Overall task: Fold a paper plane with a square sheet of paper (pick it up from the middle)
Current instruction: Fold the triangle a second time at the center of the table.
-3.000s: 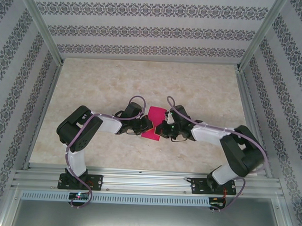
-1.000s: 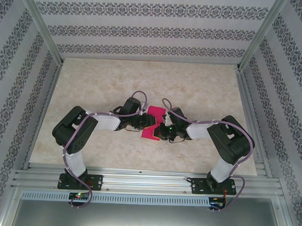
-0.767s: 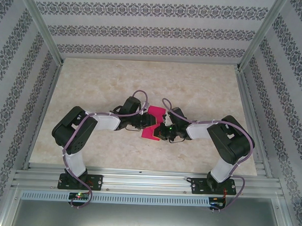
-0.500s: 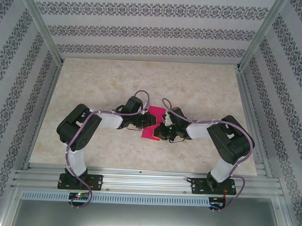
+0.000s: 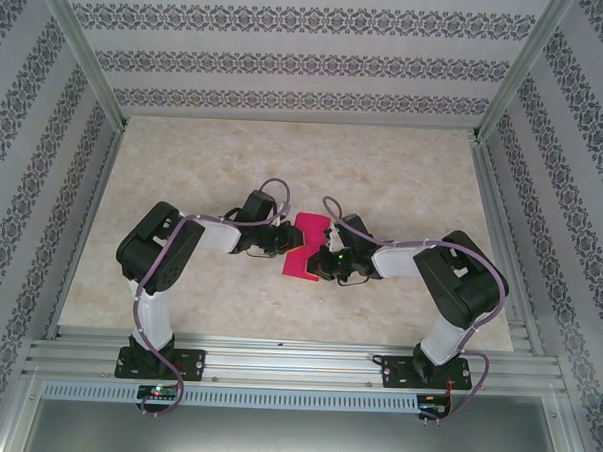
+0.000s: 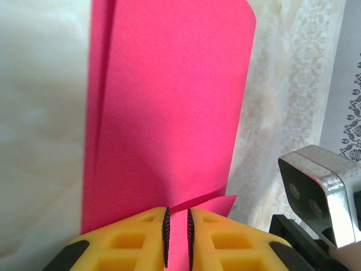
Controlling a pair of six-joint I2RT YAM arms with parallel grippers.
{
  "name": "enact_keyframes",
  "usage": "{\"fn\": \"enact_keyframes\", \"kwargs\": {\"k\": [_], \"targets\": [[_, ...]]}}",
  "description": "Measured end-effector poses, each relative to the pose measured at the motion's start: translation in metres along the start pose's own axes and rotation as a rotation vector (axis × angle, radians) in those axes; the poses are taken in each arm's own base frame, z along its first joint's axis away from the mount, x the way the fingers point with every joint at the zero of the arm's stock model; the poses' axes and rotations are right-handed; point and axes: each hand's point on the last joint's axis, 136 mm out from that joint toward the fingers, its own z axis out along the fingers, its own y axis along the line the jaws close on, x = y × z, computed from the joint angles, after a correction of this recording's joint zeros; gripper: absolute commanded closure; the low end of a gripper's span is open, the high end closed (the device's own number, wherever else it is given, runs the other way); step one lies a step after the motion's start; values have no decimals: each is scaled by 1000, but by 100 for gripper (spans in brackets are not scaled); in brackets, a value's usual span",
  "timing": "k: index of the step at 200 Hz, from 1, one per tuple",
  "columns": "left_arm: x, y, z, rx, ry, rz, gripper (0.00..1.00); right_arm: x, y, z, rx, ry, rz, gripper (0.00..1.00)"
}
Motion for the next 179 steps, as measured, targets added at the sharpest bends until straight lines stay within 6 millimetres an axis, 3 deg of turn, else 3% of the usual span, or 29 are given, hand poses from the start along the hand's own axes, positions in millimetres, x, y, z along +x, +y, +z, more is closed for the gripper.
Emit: {"fn": "enact_keyframes", "kwargs": {"k": [88, 127, 156, 179], "targets": [[-31, 16, -19, -57, -47, -9, 79, 0, 0, 0, 1, -1, -4, 100], [-33, -13, -39, -29, -75, 35, 80, 0, 0, 0, 2, -1, -3, 100], [-11, -45, -34, 19, -36, 106, 82, 0, 0, 0, 1, -1, -4, 100], [14, -50, -16, 22, 35, 127, 84, 0, 0, 0, 1, -1, -3, 100]]}}
